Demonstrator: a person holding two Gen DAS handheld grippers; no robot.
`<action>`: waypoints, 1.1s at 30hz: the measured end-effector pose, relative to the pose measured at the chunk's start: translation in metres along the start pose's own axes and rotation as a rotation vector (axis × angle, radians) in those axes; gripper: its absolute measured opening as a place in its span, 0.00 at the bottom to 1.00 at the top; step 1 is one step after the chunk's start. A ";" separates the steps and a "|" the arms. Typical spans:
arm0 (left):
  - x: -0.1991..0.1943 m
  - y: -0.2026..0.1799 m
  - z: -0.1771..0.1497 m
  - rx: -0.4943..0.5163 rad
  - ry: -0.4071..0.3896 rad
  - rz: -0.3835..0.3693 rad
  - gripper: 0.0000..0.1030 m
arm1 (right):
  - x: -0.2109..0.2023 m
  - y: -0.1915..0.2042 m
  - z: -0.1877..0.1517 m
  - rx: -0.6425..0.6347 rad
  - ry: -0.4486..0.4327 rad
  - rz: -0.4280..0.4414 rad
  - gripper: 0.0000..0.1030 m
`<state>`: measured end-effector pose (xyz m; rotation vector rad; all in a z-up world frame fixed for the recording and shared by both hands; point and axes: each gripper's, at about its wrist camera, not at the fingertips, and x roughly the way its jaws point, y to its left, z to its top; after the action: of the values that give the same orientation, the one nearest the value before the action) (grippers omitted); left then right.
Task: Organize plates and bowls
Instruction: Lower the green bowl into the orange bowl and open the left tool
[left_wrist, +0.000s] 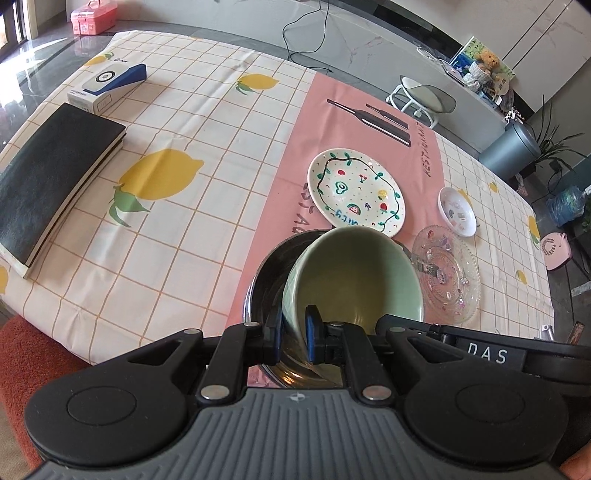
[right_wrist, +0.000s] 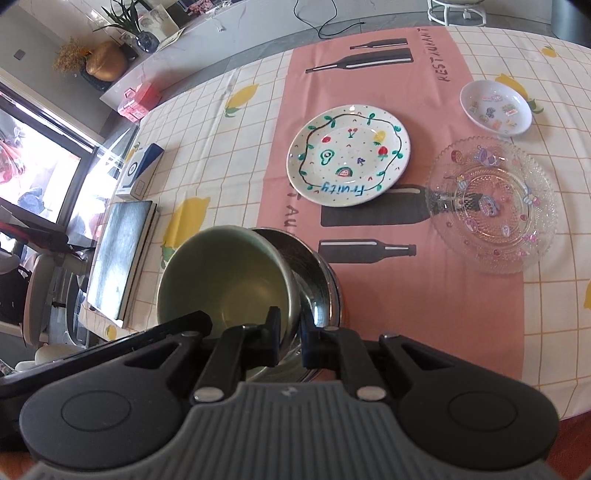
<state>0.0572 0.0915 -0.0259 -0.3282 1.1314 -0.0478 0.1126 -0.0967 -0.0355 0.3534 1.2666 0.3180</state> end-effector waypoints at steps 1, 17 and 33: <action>0.000 -0.001 0.000 0.009 -0.001 0.007 0.14 | 0.002 0.001 0.000 -0.005 0.004 -0.003 0.08; 0.018 -0.005 -0.002 0.065 0.062 0.041 0.16 | 0.021 0.004 0.004 -0.055 0.047 -0.071 0.07; 0.012 -0.002 0.002 0.061 0.040 0.040 0.16 | 0.024 0.014 0.008 -0.116 0.016 -0.124 0.07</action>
<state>0.0647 0.0874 -0.0345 -0.2517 1.1737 -0.0540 0.1264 -0.0743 -0.0484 0.1723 1.2739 0.2872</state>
